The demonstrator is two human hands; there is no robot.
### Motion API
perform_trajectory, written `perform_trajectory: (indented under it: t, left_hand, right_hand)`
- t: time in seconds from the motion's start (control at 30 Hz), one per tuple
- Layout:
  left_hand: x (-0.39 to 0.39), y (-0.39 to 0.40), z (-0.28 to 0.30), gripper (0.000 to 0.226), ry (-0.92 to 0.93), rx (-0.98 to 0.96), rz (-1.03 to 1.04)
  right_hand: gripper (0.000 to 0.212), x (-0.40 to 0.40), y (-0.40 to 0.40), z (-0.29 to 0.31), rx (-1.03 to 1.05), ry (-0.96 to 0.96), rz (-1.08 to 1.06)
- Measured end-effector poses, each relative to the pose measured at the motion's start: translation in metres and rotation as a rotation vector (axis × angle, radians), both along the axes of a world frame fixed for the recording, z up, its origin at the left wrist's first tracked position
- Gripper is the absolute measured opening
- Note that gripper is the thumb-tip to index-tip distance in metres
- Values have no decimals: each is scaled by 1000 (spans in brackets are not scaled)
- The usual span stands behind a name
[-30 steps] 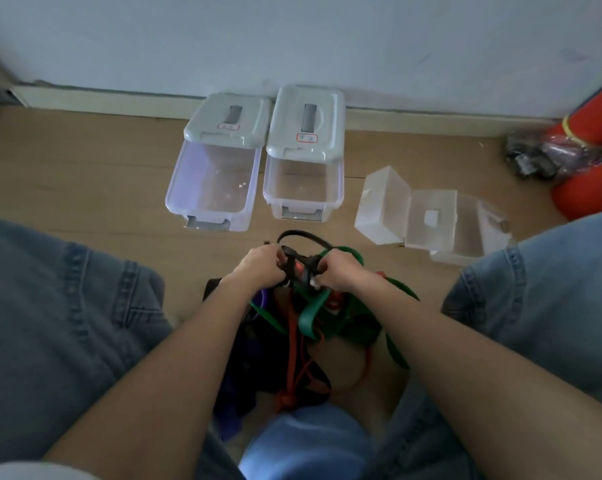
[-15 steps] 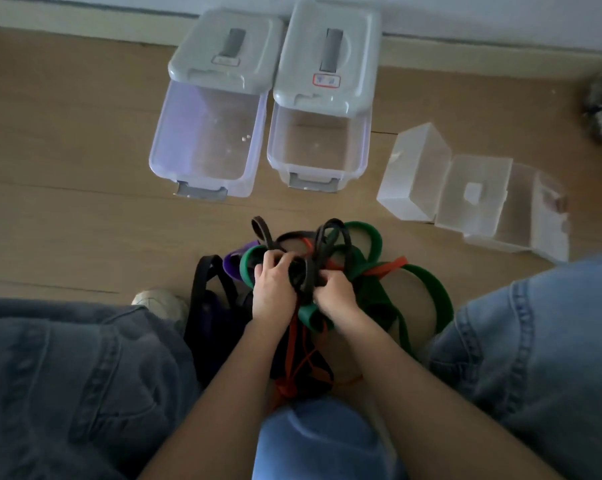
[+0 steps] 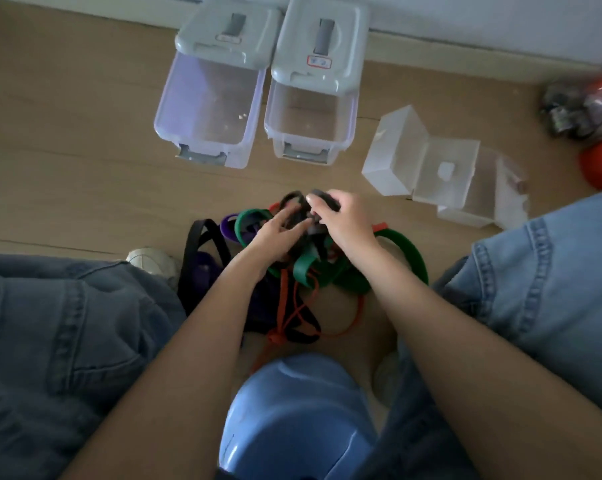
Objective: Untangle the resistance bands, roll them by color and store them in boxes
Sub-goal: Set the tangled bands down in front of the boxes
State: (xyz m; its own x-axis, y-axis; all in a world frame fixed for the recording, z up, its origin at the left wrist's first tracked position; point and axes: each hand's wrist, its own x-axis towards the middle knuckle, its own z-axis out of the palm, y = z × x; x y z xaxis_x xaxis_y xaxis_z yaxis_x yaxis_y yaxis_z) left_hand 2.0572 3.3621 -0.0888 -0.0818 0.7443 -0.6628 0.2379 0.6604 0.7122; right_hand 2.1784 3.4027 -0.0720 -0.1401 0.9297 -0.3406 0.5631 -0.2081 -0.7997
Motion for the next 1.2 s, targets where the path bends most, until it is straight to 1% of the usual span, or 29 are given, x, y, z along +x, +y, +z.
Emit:
perform_trajectory:
  t: [0.07,0.13,0.17,0.23,0.33,0.4,0.43,0.5,0.53,0.57,0.6,0.63,0.67,0.7,0.73,0.77,0.8,0.83,0.87,0.9,0.93,0.97,1.0,1.03,1.07,1.1,1.13,1.17,1.2]
  left_hand:
    - [-11,1,24,25,-14,-93,-231]
    - [-24,2,43,24,142,-142,-440]
    - [-31,3,52,22,219,-120,-466]
    - [-41,7,71,16,314,-11,-364]
    - [-51,17,99,11,449,175,-236]
    - [-54,22,116,6,457,257,-227]
    - [-53,21,122,6,475,262,-254]
    - [-52,13,122,8,551,205,-335]
    - [-51,6,116,10,542,159,-346]
    - [-48,-2,109,11,462,95,-327]
    - [-44,-9,103,11,327,32,-273]
    - [-40,-13,98,10,183,-6,-196]
    - [-36,-14,94,8,62,-7,-104]
    - [-33,-13,91,6,-33,22,3]
    - [-33,-10,89,8,-107,67,112]
    - [-35,-8,87,10,-161,117,216]
    - [-40,-5,83,12,-184,157,308]
    - [-46,-5,75,13,-143,187,365]
    - [-54,-7,63,14,-24,196,380]
    - [-62,-11,49,17,142,169,353]
    - [-69,-17,35,24,312,110,299]
    - [-74,-25,21,32,444,48,236]
    - [-77,-34,8,40,521,10,171]
    - [-77,-41,-5,48,552,-6,100]
    - [-75,-48,-16,55,547,-15,17]
    - [-70,-53,-27,61,514,-20,-63]
    - [-65,-57,-35,63,452,-27,-113]
    - [-60,-60,-43,63,379,-27,-126]
    - [-55,-63,-49,61,325,-19,-117]
  right_hand:
    - [31,-6,7,18,85,34,-12]
    - [29,-7,18,30,137,65,-114]
    - [29,-5,22,34,135,77,-152]
    - [28,1,26,41,82,13,-103]
    - [31,10,25,49,-78,-197,191]
    - [32,9,21,57,-109,-281,364]
    - [31,8,19,60,-99,-293,407]
    - [29,8,14,59,-44,-298,463]
    - [25,9,12,55,-24,-270,491]
    - [19,9,11,49,-39,-211,518]
    - [16,9,11,44,-75,-163,568]
    - [27,8,10,39,-111,-144,657]
    - [48,5,7,33,-168,-127,754]
    - [73,0,2,26,-257,-100,807]
    - [91,-7,-5,20,-343,-67,801]
    - [97,-12,-11,14,-391,-35,759]
    - [89,-16,-14,7,-395,-9,715]
    - [69,-19,-14,1,-373,-4,691]
    - [44,-20,-12,-2,-340,1,645]
    - [22,-19,-8,-5,-296,23,548]
    - [11,-17,-2,-8,-252,22,397]
    - [9,-14,3,-9,-215,10,247]
    - [10,-12,7,-14,-187,-9,163]
    - [15,-11,10,-17,-202,-20,178]
    - [28,-14,9,-20,-262,-44,285]
    - [47,-17,5,-25,-323,-108,451]
    - [64,-23,-1,-32,-364,-217,631]
    - [76,-30,-10,-41,-364,-356,777]
    - [80,-35,-21,-51,-326,-503,879]
